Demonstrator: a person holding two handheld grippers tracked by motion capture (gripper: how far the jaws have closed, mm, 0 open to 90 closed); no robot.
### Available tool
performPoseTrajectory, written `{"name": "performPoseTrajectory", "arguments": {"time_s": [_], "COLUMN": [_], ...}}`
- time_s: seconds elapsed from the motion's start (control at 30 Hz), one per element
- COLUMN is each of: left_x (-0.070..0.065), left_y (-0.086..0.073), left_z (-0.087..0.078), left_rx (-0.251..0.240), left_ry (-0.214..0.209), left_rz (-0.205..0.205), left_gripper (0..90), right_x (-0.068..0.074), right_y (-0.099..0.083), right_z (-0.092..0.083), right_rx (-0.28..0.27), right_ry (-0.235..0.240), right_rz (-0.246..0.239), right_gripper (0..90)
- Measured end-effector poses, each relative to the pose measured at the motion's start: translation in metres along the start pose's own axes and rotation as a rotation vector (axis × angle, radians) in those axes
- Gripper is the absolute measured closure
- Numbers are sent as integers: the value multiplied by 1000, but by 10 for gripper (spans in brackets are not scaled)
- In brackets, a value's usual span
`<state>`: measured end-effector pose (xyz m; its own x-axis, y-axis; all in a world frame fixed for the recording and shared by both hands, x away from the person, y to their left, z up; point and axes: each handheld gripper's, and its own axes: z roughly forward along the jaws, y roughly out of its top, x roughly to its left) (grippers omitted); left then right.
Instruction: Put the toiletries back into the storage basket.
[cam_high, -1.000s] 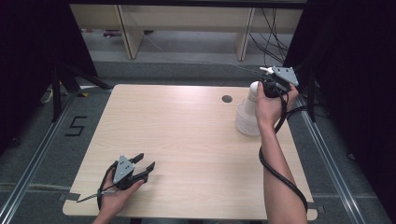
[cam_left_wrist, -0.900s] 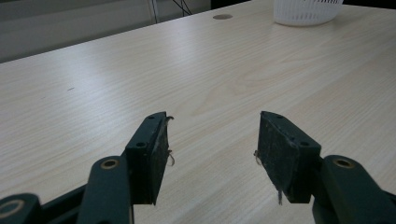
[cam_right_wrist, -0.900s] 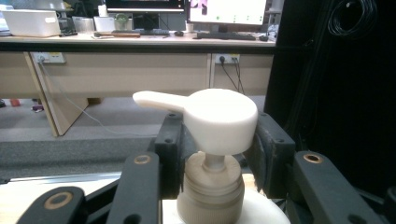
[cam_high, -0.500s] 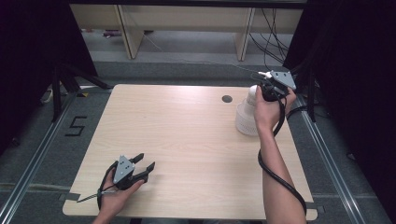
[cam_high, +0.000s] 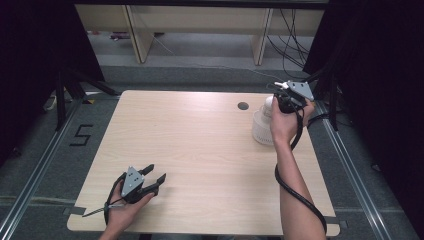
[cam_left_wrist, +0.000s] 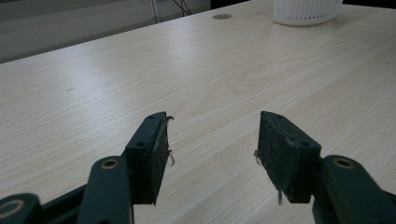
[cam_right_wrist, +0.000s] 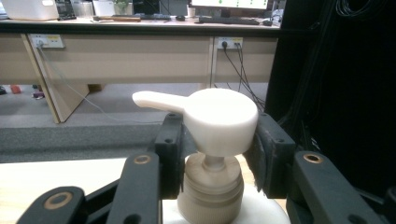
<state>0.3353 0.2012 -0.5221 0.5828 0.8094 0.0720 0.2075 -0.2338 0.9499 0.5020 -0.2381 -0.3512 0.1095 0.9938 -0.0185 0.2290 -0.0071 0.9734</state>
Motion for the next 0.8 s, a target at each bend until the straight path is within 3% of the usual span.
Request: {"name": "performPoseTrajectory", "arguments": {"time_s": [0.57,0.63,0.8], "left_x": [0,0,0], "left_y": [0,0,0], "left_z": [-1,0,-1], "left_rx": [7,-1,10], "left_ry": [5,-1,4], "left_rz": [-1,-1,5], "left_gripper": [431,431,431], "right_x": [3,2,2], "right_y": [-5,-6,-6], "right_z": [0,0,-1], "right_rx": [14,8,10], "right_ry": [4,8,9], "right_rz": [8,-19,-11], "right_gripper": [601,600,599]}}
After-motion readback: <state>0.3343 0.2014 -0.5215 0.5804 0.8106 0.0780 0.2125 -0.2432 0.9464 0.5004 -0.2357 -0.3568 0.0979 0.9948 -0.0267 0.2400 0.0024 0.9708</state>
